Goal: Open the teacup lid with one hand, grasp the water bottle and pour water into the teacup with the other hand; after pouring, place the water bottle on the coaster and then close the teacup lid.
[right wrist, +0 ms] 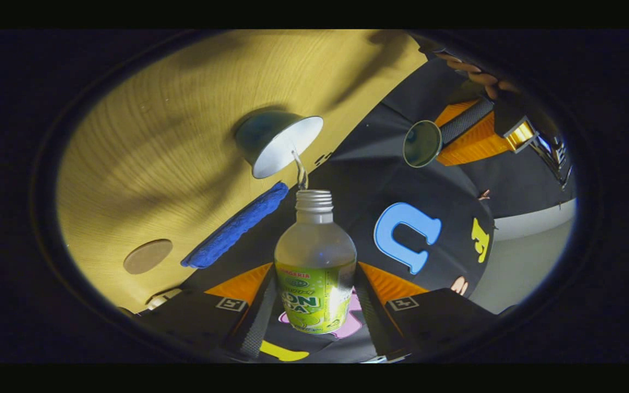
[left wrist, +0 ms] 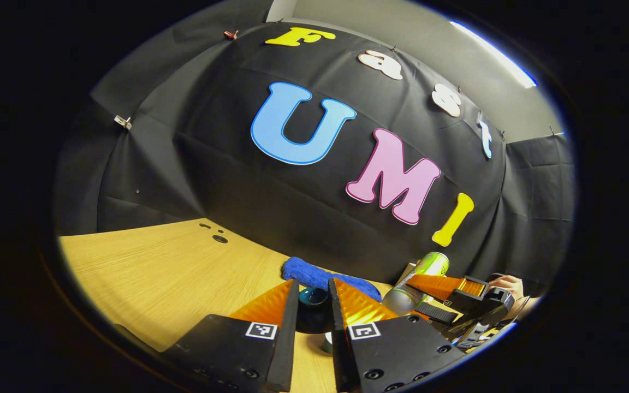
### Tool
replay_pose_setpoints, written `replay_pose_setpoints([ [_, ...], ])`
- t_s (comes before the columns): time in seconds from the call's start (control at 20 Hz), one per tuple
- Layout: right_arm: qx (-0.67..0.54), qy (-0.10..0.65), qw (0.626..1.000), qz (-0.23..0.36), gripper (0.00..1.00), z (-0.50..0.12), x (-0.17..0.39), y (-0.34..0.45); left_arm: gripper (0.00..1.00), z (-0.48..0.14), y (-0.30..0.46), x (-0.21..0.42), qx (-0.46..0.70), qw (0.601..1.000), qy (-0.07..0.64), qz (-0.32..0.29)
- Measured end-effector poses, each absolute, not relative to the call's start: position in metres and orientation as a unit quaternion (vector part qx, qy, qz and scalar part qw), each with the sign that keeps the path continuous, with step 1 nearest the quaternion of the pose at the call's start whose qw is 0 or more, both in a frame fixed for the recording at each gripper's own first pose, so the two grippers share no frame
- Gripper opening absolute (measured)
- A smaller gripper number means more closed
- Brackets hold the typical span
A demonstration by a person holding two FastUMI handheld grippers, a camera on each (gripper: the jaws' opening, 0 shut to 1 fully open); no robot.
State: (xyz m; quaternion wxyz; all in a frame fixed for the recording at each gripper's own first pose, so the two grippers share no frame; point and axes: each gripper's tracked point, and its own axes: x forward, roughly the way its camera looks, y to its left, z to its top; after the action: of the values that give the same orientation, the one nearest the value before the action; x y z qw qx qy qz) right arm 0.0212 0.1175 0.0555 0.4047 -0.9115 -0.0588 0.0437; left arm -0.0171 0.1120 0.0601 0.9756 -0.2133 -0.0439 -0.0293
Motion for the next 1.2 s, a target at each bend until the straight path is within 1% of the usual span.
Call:
replay_pose_setpoints([
  [0.05, -0.912, -0.06, 0.403, 0.043, 0.75, 0.056, 0.022, 0.119, 0.33, 0.06, 0.111, -0.017, -0.214, 0.975, -0.043, -0.03],
  [0.1, -0.913, -0.063, 0.402, 0.042, 0.78, 0.057, 0.021, 0.12, 0.33, 0.06, 0.111, -0.017, -0.214, 0.975, -0.043, -0.03],
  [0.25, -0.913, -0.068, 0.4, 0.043, 0.78, 0.057, 0.021, 0.121, 0.33, 0.059, 0.112, -0.017, -0.214, 0.976, -0.042, -0.029],
  [0.3, -0.913, -0.07, 0.4, 0.043, 0.75, 0.056, 0.021, 0.121, 0.33, 0.06, 0.112, -0.017, -0.214, 0.976, -0.042, -0.03],
  [0.35, -0.913, -0.07, 0.399, 0.043, 0.78, 0.056, 0.021, 0.122, 0.33, 0.06, 0.112, -0.017, -0.214, 0.975, -0.042, -0.03],
  [0.5, -0.915, -0.071, 0.395, 0.043, 0.78, 0.058, 0.022, 0.122, 0.33, 0.06, 0.112, -0.017, -0.214, 0.975, -0.042, -0.03],
  [0.85, -0.913, -0.074, 0.398, 0.044, 0.78, 0.057, 0.023, 0.123, 0.33, 0.06, 0.113, -0.018, -0.216, 0.975, -0.041, -0.03],
  [0.9, -0.912, -0.072, 0.402, 0.045, 0.75, 0.057, 0.023, 0.122, 0.33, 0.061, 0.113, -0.018, -0.216, 0.975, -0.041, -0.029],
  [0.95, -0.907, -0.065, 0.413, 0.048, 0.78, 0.056, 0.024, 0.12, 0.33, 0.06, 0.113, -0.017, -0.216, 0.975, -0.042, -0.029],
  [1.0, -0.894, -0.052, 0.441, 0.056, 0.78, 0.052, 0.024, 0.115, 0.33, 0.059, 0.114, -0.017, -0.215, 0.975, -0.042, -0.028],
  [1.1, -0.849, -0.012, 0.522, 0.075, 0.78, 0.039, 0.025, 0.104, 0.33, 0.061, 0.114, -0.018, -0.214, 0.975, -0.042, -0.027],
  [1.15, -0.818, 0.005, 0.57, 0.084, 0.78, 0.032, 0.022, 0.103, 0.33, 0.061, 0.114, -0.017, -0.214, 0.976, -0.043, -0.027],
  [1.2, -0.772, 0.026, 0.629, 0.092, 0.78, 0.022, 0.018, 0.103, 0.33, 0.061, 0.115, -0.018, -0.215, 0.975, -0.043, -0.027],
])
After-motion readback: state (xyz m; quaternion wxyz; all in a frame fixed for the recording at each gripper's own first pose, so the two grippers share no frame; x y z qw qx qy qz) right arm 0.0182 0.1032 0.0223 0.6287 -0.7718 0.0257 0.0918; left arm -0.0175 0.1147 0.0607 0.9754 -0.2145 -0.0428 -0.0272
